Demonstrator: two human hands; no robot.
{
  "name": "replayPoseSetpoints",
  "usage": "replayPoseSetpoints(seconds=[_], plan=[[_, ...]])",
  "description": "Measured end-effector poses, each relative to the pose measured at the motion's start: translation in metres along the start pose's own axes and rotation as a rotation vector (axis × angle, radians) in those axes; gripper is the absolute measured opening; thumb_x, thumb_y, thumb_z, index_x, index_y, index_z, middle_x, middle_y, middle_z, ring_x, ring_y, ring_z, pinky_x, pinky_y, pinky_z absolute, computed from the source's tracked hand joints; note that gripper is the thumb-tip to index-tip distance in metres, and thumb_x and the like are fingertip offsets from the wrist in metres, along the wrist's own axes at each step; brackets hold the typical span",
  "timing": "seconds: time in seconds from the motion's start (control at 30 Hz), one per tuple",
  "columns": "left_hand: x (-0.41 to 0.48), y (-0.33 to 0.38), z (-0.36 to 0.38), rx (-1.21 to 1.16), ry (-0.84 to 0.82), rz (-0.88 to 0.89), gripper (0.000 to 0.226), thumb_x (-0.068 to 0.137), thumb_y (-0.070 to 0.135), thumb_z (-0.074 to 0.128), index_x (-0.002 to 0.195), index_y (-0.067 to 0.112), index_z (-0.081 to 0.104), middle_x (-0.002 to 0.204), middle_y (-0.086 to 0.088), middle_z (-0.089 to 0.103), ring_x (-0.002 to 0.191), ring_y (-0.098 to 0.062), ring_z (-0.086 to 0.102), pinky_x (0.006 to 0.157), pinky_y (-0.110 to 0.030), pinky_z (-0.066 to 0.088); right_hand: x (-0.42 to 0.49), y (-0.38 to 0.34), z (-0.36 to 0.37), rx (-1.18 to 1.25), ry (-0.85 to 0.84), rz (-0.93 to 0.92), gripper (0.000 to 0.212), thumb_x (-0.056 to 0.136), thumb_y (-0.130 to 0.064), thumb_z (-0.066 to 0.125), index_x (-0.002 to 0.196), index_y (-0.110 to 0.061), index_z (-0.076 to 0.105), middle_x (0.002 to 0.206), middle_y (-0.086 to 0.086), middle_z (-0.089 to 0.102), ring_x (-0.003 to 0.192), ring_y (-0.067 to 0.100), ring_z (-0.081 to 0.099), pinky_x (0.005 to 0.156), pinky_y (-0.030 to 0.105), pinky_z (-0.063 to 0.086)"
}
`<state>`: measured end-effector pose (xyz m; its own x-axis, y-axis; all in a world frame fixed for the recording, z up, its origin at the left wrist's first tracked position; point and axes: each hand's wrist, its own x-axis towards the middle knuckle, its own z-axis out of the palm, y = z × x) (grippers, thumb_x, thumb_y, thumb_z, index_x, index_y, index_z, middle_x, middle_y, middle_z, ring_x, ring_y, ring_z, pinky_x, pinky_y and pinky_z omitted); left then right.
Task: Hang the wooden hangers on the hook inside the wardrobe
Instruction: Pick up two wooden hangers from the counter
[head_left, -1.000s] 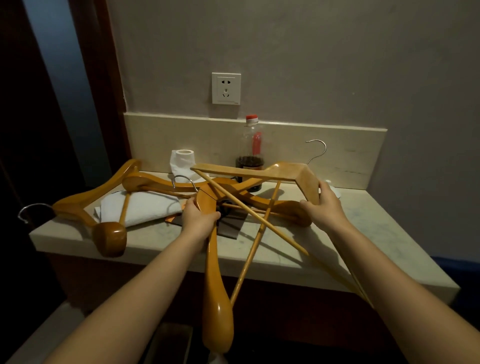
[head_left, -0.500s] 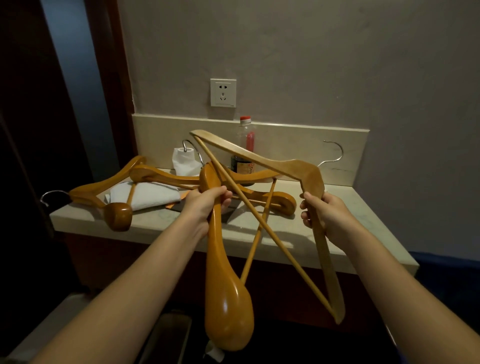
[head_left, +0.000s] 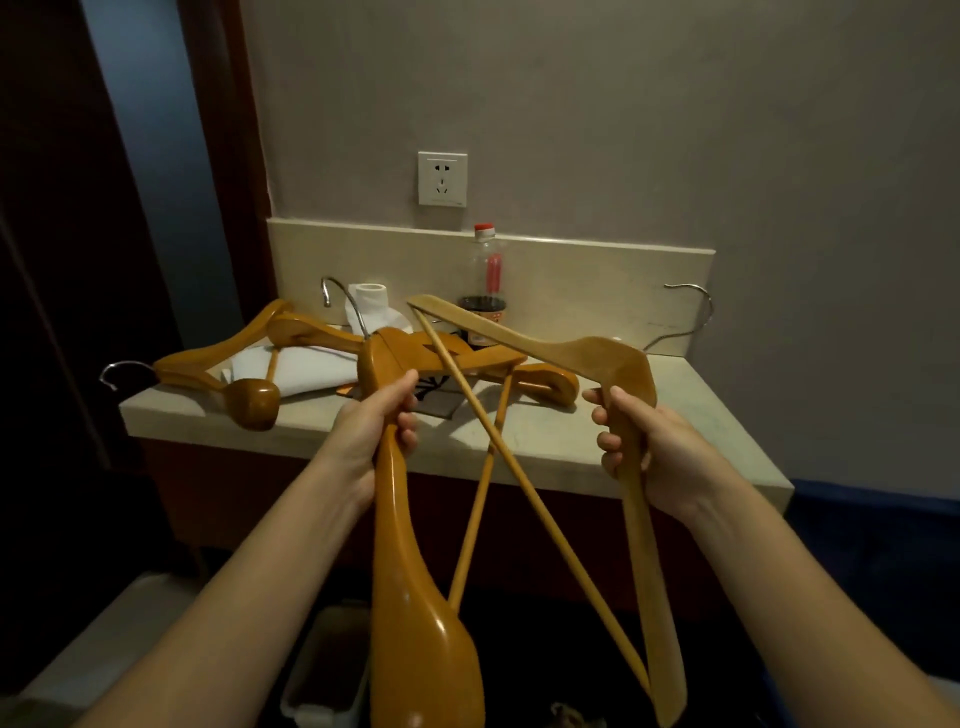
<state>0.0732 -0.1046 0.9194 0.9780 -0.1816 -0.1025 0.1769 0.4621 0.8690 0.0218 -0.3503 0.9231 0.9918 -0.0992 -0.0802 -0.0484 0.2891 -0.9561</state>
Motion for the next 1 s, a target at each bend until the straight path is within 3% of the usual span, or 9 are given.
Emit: replayPoseSetpoints(seconds=[0.23,0.47,0.6,0.67,1.0], plan=[[-0.053,0.006,-0.038,0.115,-0.148,0.029,0.026,0.071,0.035,0.062,0.086,0.014,0.056,0.058,0.006,0.051,0.037,-0.001,0.043,0.035,-0.011,0.036,-0.036,0.014,0.019,0.107,0.019,-0.068,0.026,0.096,-0.031,0.043,0.099,-0.011,0.059,0.067,-0.003,0.052,0.042,0.003,0.041,0.038,0.015,0.036],[-0.120,0.002,-0.084,0.232,-0.138,0.036,0.037,0.073,0.039,0.064,0.093,0.010,0.053,0.056,0.007,0.050,0.033,-0.001,0.036,0.032,-0.014,0.031,-0.084,0.049,0.043,0.166,-0.043,0.058,0.042,0.096,-0.041,0.036,0.111,-0.011,0.062,0.067,-0.004,0.055,0.043,0.003,0.041,0.040,0.015,0.036],[-0.159,-0.002,-0.113,0.217,-0.179,0.013,0.070,0.050,0.054,0.082,0.096,0.011,0.053,0.056,0.007,0.049,0.033,-0.001,0.037,0.032,-0.014,0.033,-0.111,0.077,0.055,0.180,-0.079,0.082,0.042,0.096,-0.042,0.035,0.109,-0.012,0.063,0.067,-0.003,0.055,0.041,0.003,0.040,0.038,0.016,0.034],[-0.182,-0.008,-0.128,0.269,-0.192,0.024,0.074,0.048,0.056,0.082,0.099,0.011,0.051,0.056,0.007,0.050,0.035,-0.001,0.038,0.034,-0.014,0.034,-0.122,0.091,0.061,0.174,-0.095,0.103,0.043,0.096,-0.042,0.035,0.107,-0.012,0.063,0.065,-0.003,0.054,0.039,0.003,0.039,0.036,0.015,0.032],[-0.277,-0.058,-0.182,0.274,0.074,-0.017,0.068,0.052,0.052,0.082,0.094,0.009,0.052,0.060,-0.001,0.044,0.036,-0.004,0.039,0.034,-0.015,0.035,-0.142,0.165,0.084,0.046,-0.285,0.295,0.044,0.098,-0.039,0.032,0.110,-0.008,0.060,0.065,-0.001,0.053,0.039,0.005,0.038,0.038,0.016,0.030]])
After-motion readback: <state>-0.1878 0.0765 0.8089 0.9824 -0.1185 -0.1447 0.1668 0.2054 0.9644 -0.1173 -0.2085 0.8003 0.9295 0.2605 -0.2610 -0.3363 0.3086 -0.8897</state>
